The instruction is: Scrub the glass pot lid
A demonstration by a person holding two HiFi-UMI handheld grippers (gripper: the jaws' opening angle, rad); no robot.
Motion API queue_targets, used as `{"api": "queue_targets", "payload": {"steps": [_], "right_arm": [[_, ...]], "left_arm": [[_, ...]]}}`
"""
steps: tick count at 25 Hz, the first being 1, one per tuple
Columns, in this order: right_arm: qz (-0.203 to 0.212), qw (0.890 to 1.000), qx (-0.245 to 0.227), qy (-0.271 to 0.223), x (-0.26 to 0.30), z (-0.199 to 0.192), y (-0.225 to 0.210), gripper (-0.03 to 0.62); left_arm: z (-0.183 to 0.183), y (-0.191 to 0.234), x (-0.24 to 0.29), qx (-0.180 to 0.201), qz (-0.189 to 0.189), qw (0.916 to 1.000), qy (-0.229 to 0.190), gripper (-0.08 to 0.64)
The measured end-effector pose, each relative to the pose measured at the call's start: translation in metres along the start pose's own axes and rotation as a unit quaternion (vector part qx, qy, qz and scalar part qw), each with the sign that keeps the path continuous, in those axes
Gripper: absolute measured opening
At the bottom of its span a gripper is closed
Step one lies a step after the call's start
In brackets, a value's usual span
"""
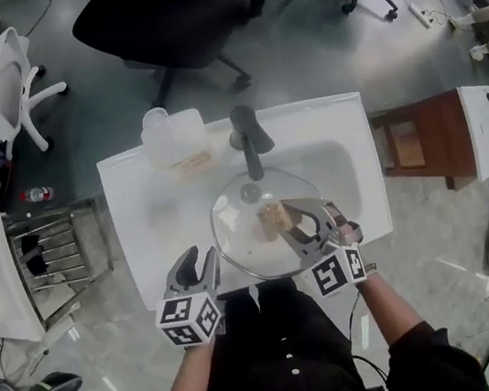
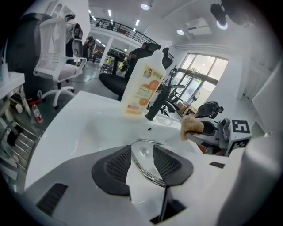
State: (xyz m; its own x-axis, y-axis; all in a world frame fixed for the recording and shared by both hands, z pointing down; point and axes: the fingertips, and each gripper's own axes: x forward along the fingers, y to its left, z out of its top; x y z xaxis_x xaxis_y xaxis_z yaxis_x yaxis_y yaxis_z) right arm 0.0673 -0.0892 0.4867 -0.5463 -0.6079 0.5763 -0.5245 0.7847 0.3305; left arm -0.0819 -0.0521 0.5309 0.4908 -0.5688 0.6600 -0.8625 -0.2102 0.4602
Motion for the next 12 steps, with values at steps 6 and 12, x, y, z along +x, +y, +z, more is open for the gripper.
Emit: {"api": "queue_targets", "payload": {"steps": [6,12], "right_arm": [[0.079,0.993,-0.082,0.021,0.065,-0.036,0.030,0.150],[0.121,0.977,-0.171,0.028,0.110,-0.054,0.060,0.150]], "left_arm": [[-0.034,-0.003,0.033,-0.123,-0.035,0.9898,0.063,0.221],[-0.058,-0.001,0.044,-0.196,-0.043,0.9748,0.097,0.235]]}}
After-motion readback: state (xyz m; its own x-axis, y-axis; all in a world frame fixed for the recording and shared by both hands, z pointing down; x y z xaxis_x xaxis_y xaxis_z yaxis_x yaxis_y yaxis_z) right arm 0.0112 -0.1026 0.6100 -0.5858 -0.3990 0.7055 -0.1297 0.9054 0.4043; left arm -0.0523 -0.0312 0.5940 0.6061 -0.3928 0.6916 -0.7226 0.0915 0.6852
